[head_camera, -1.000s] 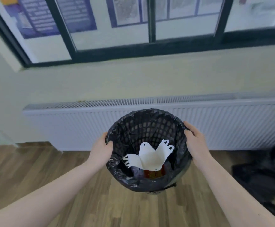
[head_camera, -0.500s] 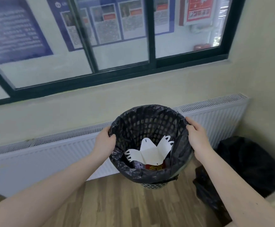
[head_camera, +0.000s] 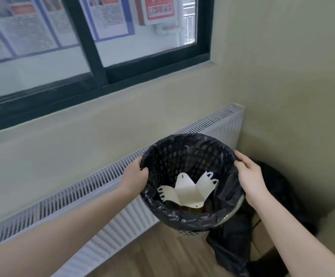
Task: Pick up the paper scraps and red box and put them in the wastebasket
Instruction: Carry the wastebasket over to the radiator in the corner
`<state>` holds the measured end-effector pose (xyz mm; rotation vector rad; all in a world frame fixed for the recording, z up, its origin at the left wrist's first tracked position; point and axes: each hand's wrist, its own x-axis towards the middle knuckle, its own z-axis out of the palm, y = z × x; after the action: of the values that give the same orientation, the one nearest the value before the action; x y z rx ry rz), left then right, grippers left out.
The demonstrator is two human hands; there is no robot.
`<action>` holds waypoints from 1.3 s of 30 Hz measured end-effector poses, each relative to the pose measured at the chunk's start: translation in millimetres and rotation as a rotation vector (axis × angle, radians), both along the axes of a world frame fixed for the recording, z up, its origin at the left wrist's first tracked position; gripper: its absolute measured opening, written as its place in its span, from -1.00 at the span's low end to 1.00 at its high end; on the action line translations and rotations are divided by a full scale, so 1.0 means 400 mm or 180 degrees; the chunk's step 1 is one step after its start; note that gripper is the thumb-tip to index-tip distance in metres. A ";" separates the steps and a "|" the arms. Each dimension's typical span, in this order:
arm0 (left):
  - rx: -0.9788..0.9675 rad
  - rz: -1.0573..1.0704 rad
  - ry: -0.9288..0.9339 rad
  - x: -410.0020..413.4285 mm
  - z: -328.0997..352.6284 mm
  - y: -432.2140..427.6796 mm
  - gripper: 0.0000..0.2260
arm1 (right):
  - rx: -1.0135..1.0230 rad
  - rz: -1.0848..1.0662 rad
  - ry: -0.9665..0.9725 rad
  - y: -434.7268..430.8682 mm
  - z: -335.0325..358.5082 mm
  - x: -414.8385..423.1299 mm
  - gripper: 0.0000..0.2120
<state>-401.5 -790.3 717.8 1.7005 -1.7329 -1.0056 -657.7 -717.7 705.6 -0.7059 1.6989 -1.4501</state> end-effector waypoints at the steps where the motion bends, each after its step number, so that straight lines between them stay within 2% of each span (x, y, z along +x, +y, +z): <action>1: 0.0000 -0.0090 0.0030 -0.017 -0.035 -0.039 -0.58 | -0.0027 -0.0068 -0.0018 -0.028 -0.040 -0.016 -0.59; 6: 0.0021 -0.0371 0.0119 -0.080 -0.206 -0.137 -0.68 | 0.0002 -0.0214 -0.0177 -0.112 -0.250 -0.069 -0.60; 10: 0.0048 -0.0356 0.0012 -0.112 -0.386 -0.198 -0.69 | -0.0007 -0.0165 -0.0161 -0.171 -0.432 -0.110 -0.60; 19: 0.0080 -0.0205 0.0413 -0.146 -0.847 -0.256 -0.70 | -0.0079 -0.0036 0.0074 -0.271 -0.899 -0.161 -0.61; 24: 0.0090 -0.0184 0.0353 -0.149 -1.052 -0.290 -0.68 | -0.0092 0.0026 0.0083 -0.321 -1.116 -0.176 -0.62; 33: 0.0471 -0.0209 0.0204 -0.163 -1.242 -0.325 -0.75 | 0.0075 0.0010 -0.0012 -0.351 -1.316 -0.190 -0.63; 39: 0.0687 -0.0273 0.0215 -0.169 -1.293 -0.328 -0.67 | 0.0106 -0.0005 0.0040 -0.351 -1.377 -0.190 -0.63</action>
<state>-469.1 -921.5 200.5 1.7109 -1.7182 -1.3151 -733.8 -858.3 154.7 -0.6972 1.7298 -1.4180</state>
